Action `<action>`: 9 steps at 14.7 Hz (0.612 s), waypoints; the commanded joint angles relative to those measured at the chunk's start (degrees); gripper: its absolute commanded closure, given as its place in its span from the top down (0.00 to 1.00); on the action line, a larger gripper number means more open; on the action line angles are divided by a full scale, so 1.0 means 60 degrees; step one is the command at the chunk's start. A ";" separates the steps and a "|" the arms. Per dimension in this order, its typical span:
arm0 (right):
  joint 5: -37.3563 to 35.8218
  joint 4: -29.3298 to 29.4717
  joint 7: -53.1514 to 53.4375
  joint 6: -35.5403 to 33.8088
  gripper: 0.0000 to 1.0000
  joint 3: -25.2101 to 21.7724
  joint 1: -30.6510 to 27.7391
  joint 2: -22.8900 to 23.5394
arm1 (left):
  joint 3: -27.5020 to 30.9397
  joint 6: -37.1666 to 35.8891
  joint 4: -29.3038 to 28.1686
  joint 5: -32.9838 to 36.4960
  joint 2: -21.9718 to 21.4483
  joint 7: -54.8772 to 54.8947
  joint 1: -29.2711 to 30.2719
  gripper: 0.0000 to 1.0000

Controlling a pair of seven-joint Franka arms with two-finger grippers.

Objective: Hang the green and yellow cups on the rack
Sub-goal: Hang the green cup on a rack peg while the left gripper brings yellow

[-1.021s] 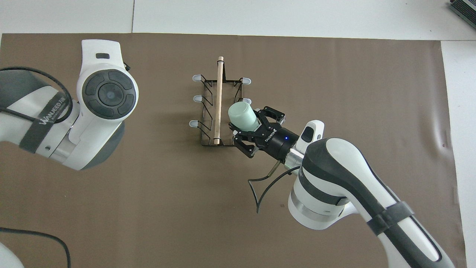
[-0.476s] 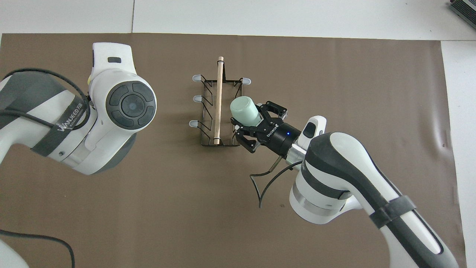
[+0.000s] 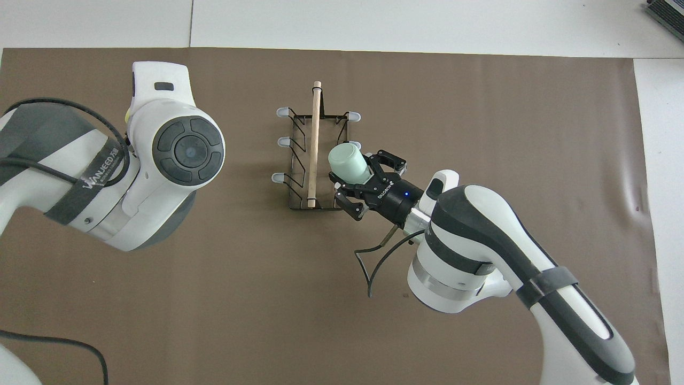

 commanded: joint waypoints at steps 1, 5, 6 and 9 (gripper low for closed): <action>0.1278 0.0123 -0.1367 -0.0222 0.00 0.0026 -0.0043 0.0304 | 0.0090 -0.0134 -0.0402 0.0264 -0.0336 -0.0234 -0.0162 0.00; 0.2075 -0.0316 -0.2456 -0.0864 0.00 0.0026 -0.0160 0.0378 | 0.0090 -0.0163 -0.0578 0.0264 -0.0423 -0.0292 -0.0426 0.00; 0.2177 -0.0418 -0.2587 -0.1316 0.00 0.0026 -0.0204 0.0553 | 0.0090 -0.0134 -0.0578 0.0279 -0.0409 -0.0481 -0.0542 0.00; 0.2895 -0.0463 -0.3772 -0.2449 0.00 0.0012 -0.0511 0.1271 | 0.0090 -0.0104 -0.0621 0.1126 -0.0263 -0.1432 -0.0922 0.00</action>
